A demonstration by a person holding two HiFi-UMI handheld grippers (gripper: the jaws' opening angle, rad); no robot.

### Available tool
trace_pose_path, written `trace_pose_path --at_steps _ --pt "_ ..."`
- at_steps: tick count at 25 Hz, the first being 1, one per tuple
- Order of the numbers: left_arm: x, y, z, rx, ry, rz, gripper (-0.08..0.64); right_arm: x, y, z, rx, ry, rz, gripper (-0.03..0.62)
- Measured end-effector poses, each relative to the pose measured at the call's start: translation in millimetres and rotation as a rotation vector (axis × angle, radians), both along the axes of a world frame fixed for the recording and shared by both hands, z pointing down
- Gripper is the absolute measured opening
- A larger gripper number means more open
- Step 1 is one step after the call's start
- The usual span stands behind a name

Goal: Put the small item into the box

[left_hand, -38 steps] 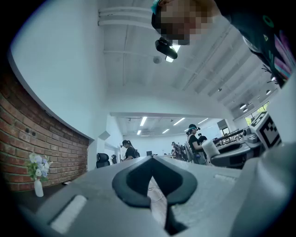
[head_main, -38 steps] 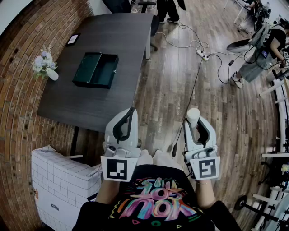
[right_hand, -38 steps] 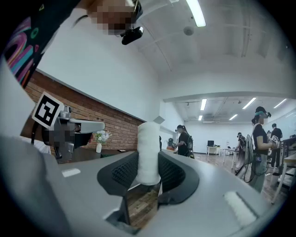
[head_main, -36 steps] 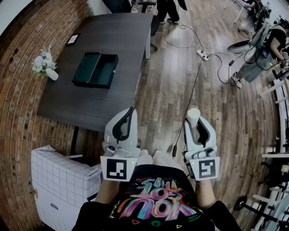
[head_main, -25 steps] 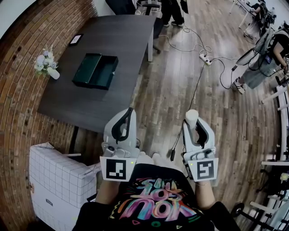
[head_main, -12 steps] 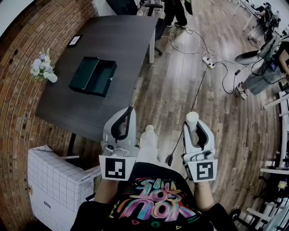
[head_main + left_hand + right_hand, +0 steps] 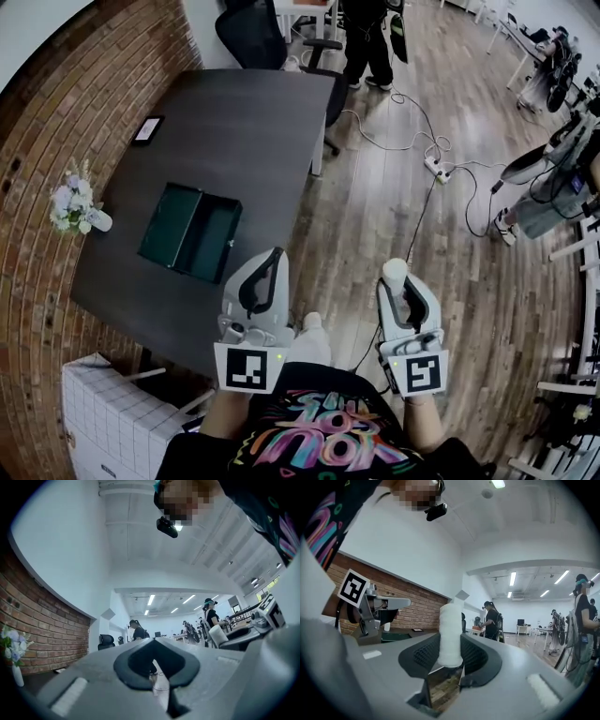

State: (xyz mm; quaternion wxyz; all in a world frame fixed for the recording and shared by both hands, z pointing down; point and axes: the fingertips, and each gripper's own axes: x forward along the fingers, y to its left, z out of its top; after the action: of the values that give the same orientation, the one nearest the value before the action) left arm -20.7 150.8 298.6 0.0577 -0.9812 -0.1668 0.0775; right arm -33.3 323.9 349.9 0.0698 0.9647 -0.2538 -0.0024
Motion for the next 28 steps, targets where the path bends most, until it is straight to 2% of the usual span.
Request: trace_pose_path --at_steps 4,8,13,19,22,25,28 --pt "51.4 -15.6 -2.3 -0.015 0.006 -0.018 0.002 54.2 -13.8 -3.5 -0.001 -0.002 -0.01 0.13" --pt "83.3 -33.1 -0.8 -0.034 0.001 -0.035 0.002 90.4 -36.2 -6.1 -0.022 -0.002 -0.051 0.132" --pt "99.7 -54.4 6.1 -0.056 -0.018 -0.059 0.002 115.1 -66.9 -7.2 -0.033 -0.022 -0.107 0.132" --pt "108.0 -80.6 16.2 -0.07 -0.053 -0.134 0.002 134.3 -98.1 -2.2 -0.043 -0.045 -0.198 0.132" --pt "112.6 -98.5 17.2 -0.067 -0.063 -0.205 0.002 152.8 -119.2 0.0 -0.042 -0.051 -0.279 0.132" --pt "118.5 -124.0 16.3 -0.052 -0.052 -0.3 0.002 174.6 -148.5 2.4 -0.038 -0.055 -0.366 0.132" --pt "124.1 -154.1 22.1 -0.054 -0.074 -0.417 0.002 198.2 -184.6 6.2 -0.045 -0.062 -0.481 0.132"
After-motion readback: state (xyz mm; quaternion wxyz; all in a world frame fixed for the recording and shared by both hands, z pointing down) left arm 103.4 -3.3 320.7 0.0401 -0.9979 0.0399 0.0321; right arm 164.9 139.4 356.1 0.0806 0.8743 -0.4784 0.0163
